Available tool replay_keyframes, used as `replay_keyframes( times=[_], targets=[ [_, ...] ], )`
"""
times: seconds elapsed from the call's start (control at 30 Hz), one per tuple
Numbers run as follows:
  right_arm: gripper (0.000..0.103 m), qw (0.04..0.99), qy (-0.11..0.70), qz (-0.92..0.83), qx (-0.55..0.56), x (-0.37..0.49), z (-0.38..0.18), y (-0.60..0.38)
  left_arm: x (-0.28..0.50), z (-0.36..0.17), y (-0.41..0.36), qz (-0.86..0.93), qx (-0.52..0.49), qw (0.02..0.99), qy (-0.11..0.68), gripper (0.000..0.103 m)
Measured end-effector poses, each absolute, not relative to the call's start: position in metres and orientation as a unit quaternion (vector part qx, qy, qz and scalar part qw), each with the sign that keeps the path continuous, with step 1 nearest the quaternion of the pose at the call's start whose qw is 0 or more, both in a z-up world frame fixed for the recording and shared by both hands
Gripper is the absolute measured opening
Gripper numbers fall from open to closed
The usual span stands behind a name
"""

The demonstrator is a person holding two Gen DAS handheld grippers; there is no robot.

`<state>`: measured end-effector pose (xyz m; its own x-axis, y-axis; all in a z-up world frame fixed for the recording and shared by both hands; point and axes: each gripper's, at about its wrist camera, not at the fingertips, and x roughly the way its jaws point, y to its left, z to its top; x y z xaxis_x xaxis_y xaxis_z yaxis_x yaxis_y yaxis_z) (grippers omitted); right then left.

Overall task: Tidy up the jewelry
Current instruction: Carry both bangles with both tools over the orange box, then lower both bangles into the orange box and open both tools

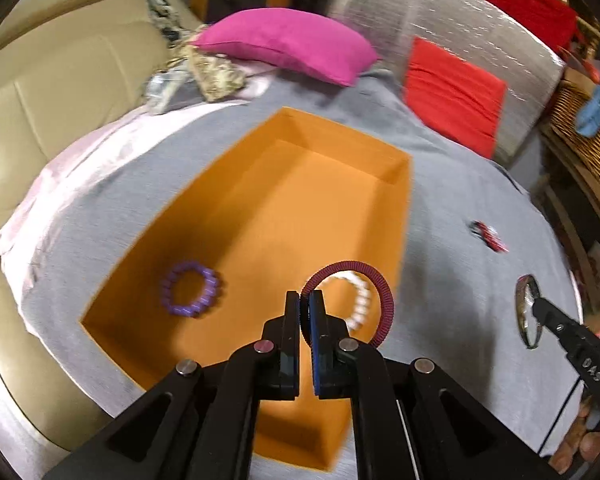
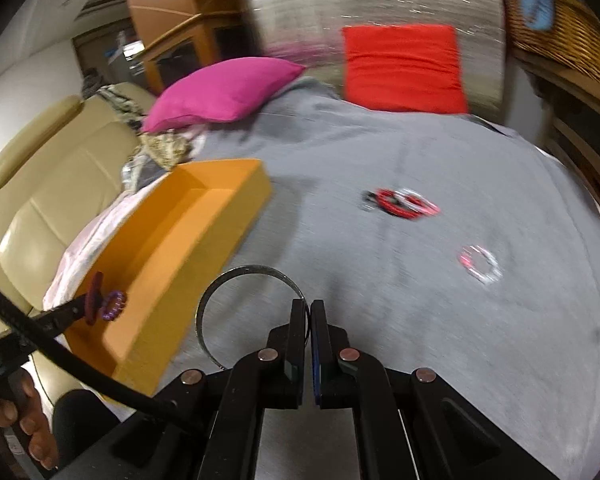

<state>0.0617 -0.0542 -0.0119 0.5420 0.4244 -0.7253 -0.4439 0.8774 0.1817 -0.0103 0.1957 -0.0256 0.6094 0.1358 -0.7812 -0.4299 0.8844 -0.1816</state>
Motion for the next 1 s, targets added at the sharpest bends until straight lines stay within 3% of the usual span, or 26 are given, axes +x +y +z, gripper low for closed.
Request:
replay_keyframes(
  times=[0.47, 1.0],
  targets=[
    [0.003, 0.859, 0.404, 0.305, -0.072, 0.103, -0.01, 0.073, 0.022, -0.053, 0.248, 0.21, -0.18, 0.857, 0.435, 0.005],
    [0.003, 0.844, 0.425, 0.305, -0.12, 0.144, -0.043, 0.137, 0.051, -0.08, 0.271, 0.221, -0.188, 0.84, 0.458, 0.005]
  ],
)
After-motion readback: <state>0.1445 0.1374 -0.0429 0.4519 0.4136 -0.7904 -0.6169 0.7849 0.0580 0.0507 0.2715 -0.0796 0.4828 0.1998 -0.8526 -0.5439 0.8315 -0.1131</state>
